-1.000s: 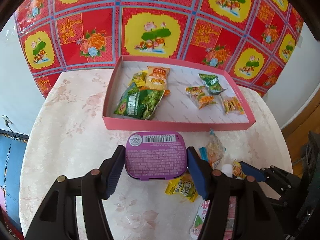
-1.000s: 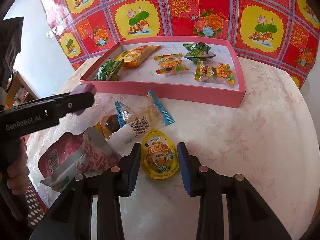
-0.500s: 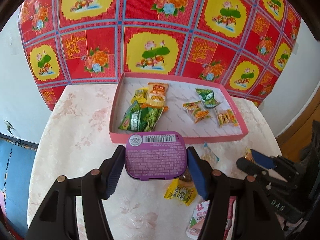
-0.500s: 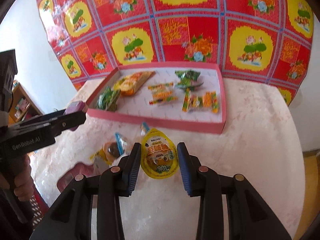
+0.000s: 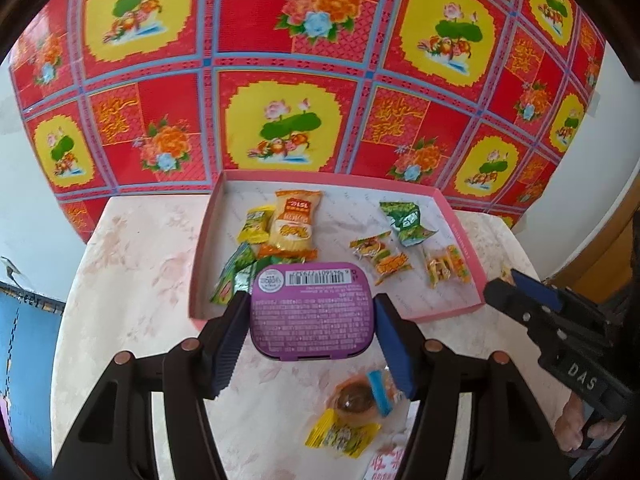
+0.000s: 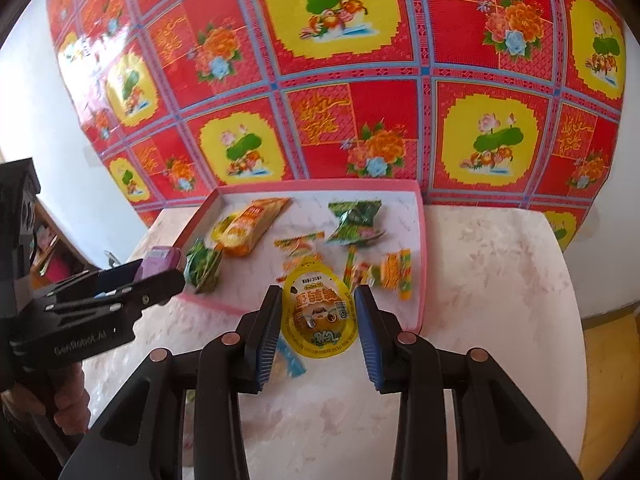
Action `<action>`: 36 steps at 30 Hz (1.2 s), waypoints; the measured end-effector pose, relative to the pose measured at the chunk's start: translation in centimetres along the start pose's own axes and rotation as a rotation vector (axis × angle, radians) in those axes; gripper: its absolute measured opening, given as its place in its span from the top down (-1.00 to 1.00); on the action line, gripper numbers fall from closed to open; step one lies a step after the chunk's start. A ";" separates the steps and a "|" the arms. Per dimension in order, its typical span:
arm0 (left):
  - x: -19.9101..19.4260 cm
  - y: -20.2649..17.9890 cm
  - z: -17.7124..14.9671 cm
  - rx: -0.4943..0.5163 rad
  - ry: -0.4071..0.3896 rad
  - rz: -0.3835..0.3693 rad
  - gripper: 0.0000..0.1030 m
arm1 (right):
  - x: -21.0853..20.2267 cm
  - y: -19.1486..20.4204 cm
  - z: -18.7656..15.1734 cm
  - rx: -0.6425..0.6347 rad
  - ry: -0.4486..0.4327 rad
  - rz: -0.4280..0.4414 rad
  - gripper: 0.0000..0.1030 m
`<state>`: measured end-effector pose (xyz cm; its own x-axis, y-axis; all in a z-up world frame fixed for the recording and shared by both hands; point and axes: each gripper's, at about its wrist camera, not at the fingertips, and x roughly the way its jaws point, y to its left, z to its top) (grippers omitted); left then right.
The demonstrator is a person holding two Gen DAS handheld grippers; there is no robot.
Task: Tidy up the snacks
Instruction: 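Carry the purple tin into the tray and release while the right tool drops the jelly cup there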
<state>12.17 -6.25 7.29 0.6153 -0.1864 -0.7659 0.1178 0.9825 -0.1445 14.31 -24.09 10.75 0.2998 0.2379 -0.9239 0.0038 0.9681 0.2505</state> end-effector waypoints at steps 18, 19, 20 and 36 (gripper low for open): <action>5.9 -1.9 2.1 0.044 0.057 -0.019 -0.26 | 5.8 -3.2 3.9 0.026 0.002 -0.042 0.28; 6.3 -2.0 2.2 0.045 0.062 -0.020 -0.26 | 6.1 -3.3 4.0 0.022 0.004 -0.044 0.28; 6.6 -2.1 2.2 0.046 0.068 -0.021 -0.26 | 6.5 -3.4 4.1 0.017 0.006 -0.048 0.28; 9.2 -2.6 2.4 0.053 0.108 -0.033 -0.26 | 10.0 -3.9 3.8 0.026 0.049 -0.050 0.27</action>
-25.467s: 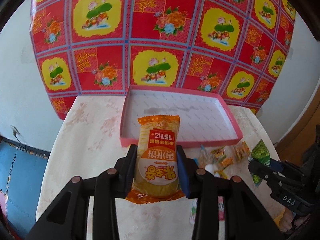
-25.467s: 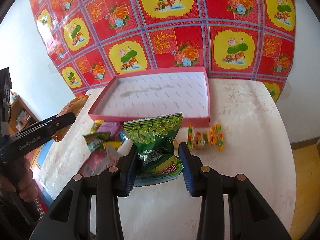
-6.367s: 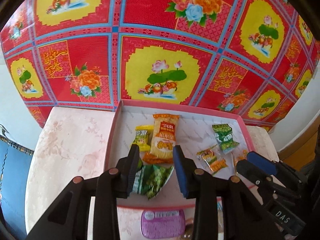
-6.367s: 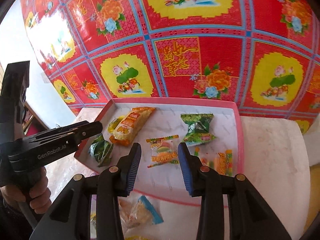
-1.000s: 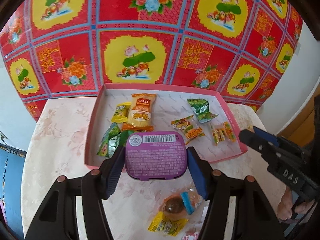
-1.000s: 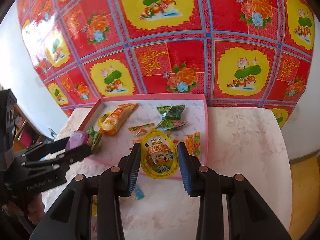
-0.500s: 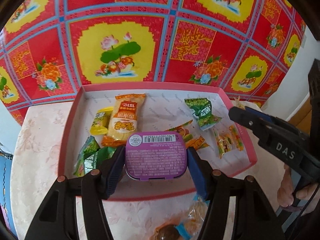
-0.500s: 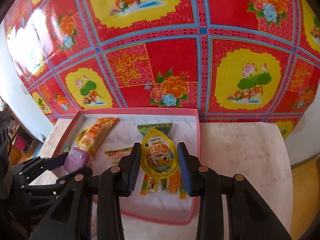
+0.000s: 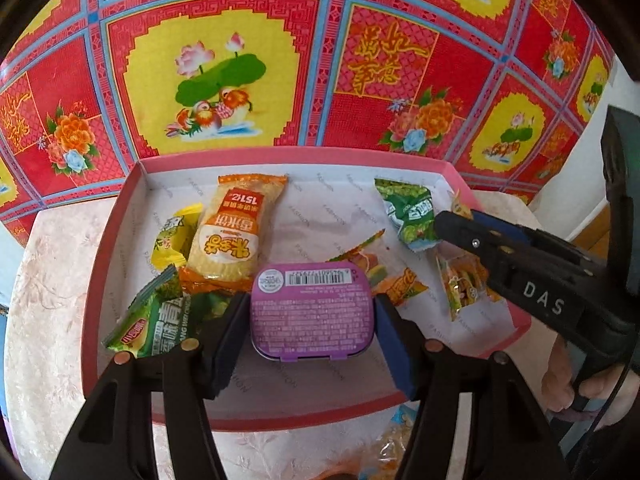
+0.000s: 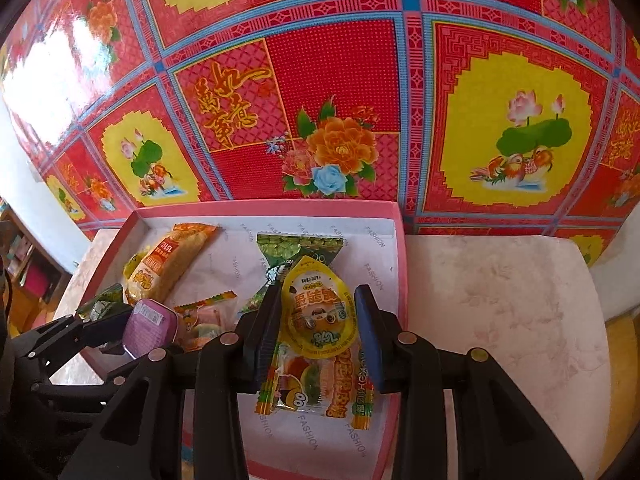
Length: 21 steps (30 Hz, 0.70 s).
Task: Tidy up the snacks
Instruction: 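Carry the purple tin into the tray and release while the right tool drops the jelly cup there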
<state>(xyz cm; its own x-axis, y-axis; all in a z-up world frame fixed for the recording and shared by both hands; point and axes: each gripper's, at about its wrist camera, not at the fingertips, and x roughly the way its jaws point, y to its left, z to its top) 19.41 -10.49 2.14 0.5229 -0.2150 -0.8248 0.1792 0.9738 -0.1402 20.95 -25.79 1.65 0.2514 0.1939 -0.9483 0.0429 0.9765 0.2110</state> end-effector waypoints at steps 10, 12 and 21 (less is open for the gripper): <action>-1.3 0.2 0.3 -0.024 -0.001 -0.001 -0.26 | -1.2 0.0 -0.1 -0.007 -0.028 -0.027 -0.02; -1.8 0.2 0.4 -0.022 -0.010 0.000 -0.26 | -1.7 -0.1 -0.1 0.003 -0.035 -0.020 -0.02; -3.3 -0.2 1.0 -0.011 -0.033 -0.010 -0.27 | -4.5 0.1 -0.6 0.000 -0.064 -0.017 -0.02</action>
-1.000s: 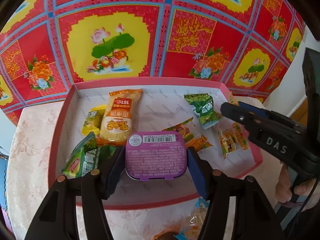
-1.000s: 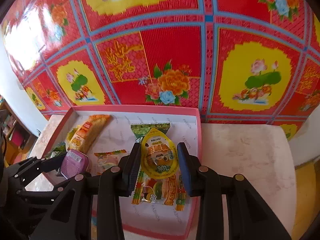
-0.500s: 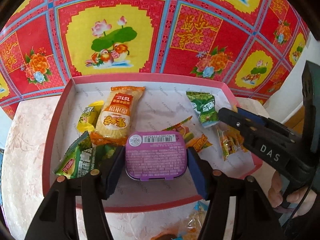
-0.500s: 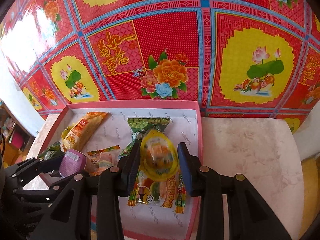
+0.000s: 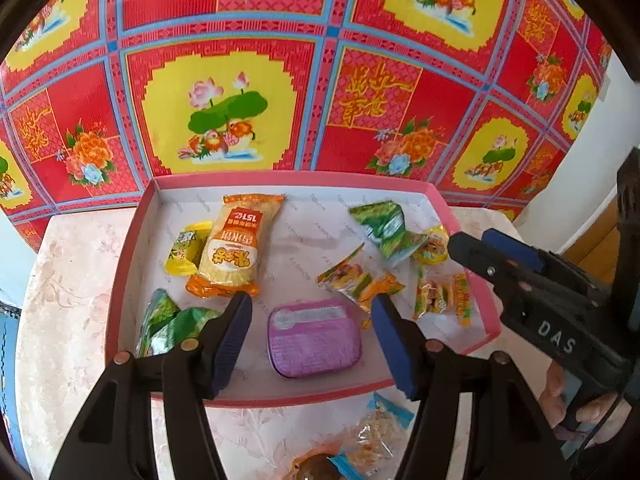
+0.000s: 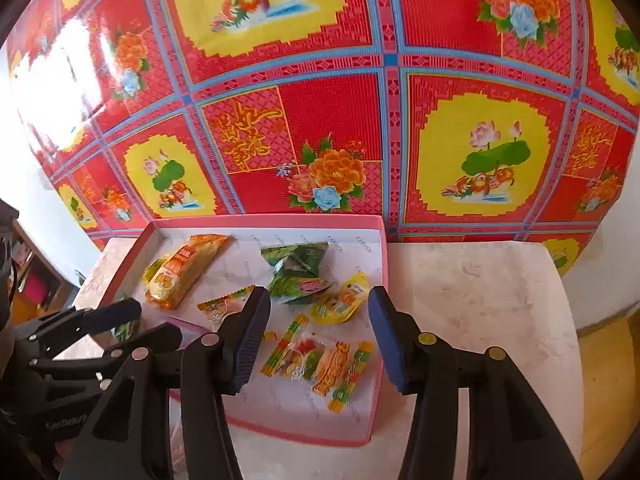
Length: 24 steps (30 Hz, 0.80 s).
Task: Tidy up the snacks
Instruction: 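Carry the purple tin into the tray and release while the right tool drops the jelly cup there, then withdraw both open tools from the tray toward the remaining snacks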
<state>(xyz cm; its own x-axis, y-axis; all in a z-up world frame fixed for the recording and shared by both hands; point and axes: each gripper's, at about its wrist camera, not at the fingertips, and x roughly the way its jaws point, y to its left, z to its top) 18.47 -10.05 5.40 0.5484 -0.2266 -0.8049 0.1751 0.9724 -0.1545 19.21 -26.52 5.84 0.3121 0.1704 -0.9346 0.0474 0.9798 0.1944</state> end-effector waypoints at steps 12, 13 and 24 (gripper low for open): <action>-4.0 -0.2 -0.6 -0.003 -0.037 0.002 -0.27 | -4.3 0.7 -1.3 0.009 -0.030 0.013 -0.02; -4.4 -0.2 -0.9 -0.006 -0.037 0.004 -0.27 | -4.7 0.8 -1.5 0.009 -0.029 0.014 -0.02; -7.8 0.4 -3.3 -0.029 -0.036 0.004 -0.27 | -7.0 1.8 -5.1 0.019 -0.012 0.017 -0.02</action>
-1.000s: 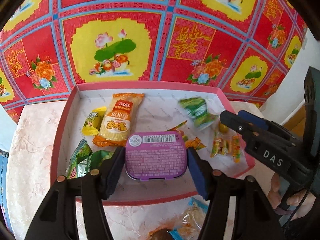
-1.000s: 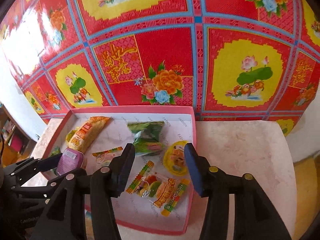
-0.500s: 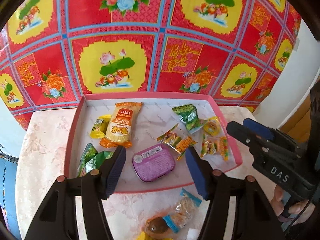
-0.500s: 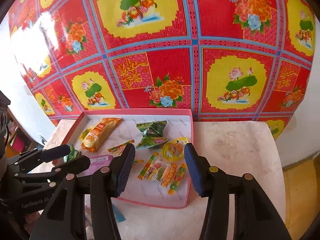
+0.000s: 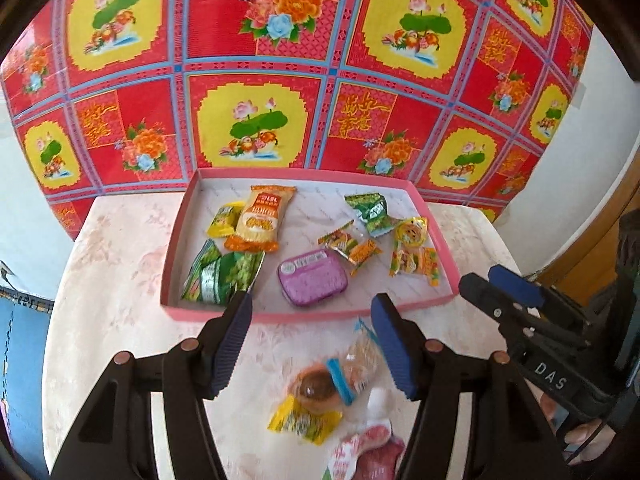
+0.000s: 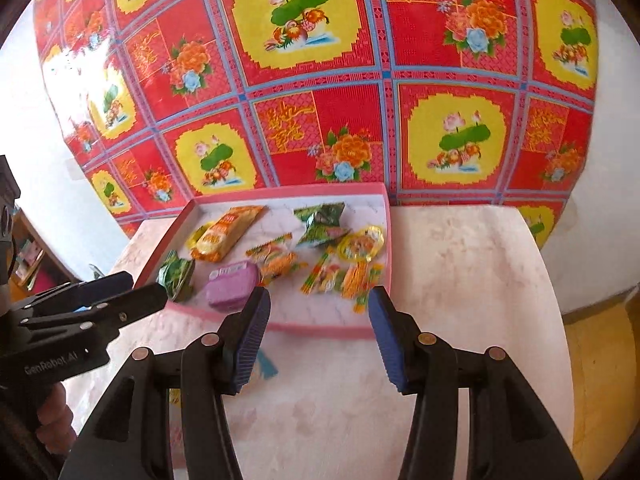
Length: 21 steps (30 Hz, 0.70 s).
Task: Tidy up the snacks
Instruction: 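Withdraw both open tools from the tray toward the remaining snacks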
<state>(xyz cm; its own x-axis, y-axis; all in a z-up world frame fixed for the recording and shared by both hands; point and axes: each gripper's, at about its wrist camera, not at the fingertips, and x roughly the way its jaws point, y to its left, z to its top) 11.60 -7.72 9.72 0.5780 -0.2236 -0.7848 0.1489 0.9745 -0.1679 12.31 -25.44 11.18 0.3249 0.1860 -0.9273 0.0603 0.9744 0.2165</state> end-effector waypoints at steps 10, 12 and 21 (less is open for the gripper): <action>-2.4 -0.6 -2.4 0.012 0.025 -0.044 -0.27 | -1.6 0.5 -2.9 0.010 0.022 -0.012 -0.02; -2.9 -1.1 -3.1 0.028 0.033 -0.055 -0.27 | -1.8 0.5 -3.4 0.009 0.027 -0.015 -0.02; -3.2 -2.2 -6.1 0.068 0.074 -0.055 -0.27 | -2.6 0.5 -5.0 0.020 0.042 -0.029 -0.02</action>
<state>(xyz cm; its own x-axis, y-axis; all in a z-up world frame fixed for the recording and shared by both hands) 4.52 -8.98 9.00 0.5066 -0.2721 -0.8181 0.2347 0.9566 -0.1728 6.75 -24.85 12.17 0.2824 0.1629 -0.9454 0.0878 0.9770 0.1945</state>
